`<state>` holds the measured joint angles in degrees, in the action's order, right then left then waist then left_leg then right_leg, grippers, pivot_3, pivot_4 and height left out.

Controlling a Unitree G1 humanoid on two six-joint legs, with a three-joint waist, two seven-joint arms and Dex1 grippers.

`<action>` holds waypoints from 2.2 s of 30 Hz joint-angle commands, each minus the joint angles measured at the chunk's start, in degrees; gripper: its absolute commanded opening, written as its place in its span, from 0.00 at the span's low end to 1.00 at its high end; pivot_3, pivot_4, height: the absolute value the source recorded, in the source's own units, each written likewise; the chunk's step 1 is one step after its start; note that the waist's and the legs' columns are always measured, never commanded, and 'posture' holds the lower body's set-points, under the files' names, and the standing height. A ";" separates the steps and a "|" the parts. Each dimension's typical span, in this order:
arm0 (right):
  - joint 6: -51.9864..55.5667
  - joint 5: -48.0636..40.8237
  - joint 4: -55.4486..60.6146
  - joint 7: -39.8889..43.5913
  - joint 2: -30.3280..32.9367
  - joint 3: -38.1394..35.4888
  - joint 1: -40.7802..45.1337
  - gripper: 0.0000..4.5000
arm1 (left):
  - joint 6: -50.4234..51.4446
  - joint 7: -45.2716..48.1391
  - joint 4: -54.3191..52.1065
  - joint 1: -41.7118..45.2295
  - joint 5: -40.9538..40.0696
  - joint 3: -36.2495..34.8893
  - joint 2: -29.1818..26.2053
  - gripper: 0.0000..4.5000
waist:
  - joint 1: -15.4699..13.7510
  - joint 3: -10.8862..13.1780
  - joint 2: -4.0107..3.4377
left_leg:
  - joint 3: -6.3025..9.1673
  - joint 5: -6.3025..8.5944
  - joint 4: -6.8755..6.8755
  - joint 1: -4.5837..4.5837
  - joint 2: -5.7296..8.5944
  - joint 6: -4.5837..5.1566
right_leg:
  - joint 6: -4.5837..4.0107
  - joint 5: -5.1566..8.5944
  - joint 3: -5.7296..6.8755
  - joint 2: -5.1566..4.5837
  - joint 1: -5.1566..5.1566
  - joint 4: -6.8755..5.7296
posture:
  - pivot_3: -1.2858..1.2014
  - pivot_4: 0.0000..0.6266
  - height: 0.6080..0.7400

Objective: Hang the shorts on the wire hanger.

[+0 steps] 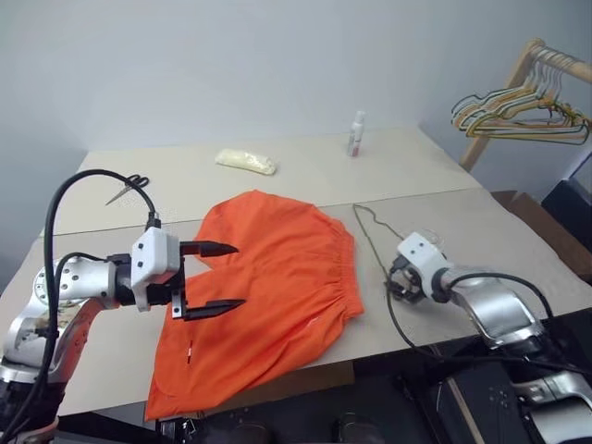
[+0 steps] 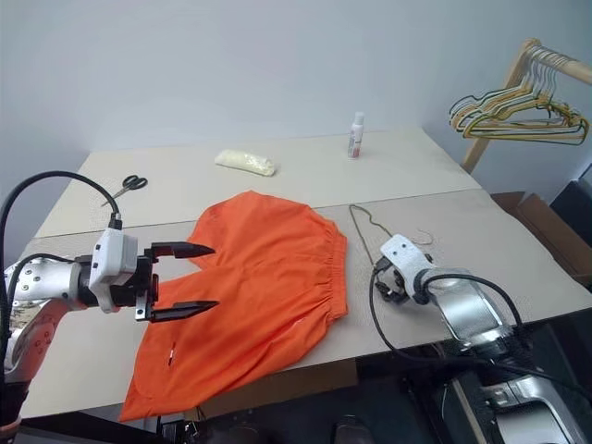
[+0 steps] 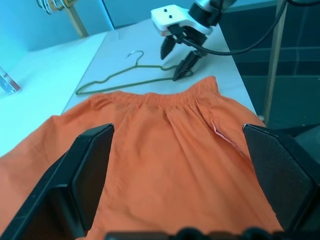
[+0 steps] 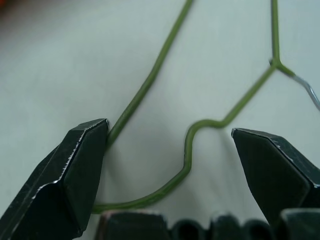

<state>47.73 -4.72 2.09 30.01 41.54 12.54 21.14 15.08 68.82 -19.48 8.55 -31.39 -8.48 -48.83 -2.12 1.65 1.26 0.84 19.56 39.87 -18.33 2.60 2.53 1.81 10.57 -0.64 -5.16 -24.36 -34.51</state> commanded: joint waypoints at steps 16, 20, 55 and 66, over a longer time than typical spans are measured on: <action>-5.74 -4.75 -13.97 6.21 -7.76 -6.39 10.12 1.00 | 1.03 -2.44 -3.95 4.08 -2.88 4.01 5.89 1.00 | 1.66 0.01 -0.02 | -0.02 -0.04 0.11 0.10 -0.01 -0.05 | 0.05 -0.20 -0.10 0.04 0.04 -0.17 | 0.54 0.00 1.00; -6.84 -4.63 -15.85 7.89 -9.01 -5.34 11.25 1.00 | 1.16 -2.80 -4.76 3.43 -2.29 5.10 6.34 1.00 | 1.62 0.00 -0.03 | -0.01 -0.08 0.10 0.06 -0.02 -0.11 | 0.05 -0.19 -0.11 0.03 0.00 -0.16 | 0.54 0.00 1.00; 4.89 2.31 -20.81 -3.39 -14.25 -5.01 12.01 0.01 | -1.46 -3.99 -2.73 4.96 1.48 7.87 8.38 1.00 | 1.50 -0.78 0.02 | 0.05 -0.06 0.11 0.28 0.01 -0.08 | 0.04 -0.19 -0.08 0.02 0.20 -0.27 | 0.53 0.00 1.00; -8.37 -3.84 4.69 -4.46 -15.83 -16.37 7.92 0.01 | 15.95 -25.19 4.03 15.76 -3.63 4.83 21.71 1.00 | 2.52 -0.65 -0.17 | 0.14 -0.23 0.04 -0.09 0.10 -0.38 | 0.07 -0.19 -0.12 -0.03 -0.18 -0.29 | 0.51 0.00 1.00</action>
<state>45.07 -6.02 -0.26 22.32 25.20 -2.96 29.41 26.81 47.34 -14.90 21.94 -30.27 -0.43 -28.48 0.41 1.00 1.09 1.00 19.34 39.91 -18.42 2.67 2.17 1.89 10.39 -0.74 -5.18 -24.53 -34.80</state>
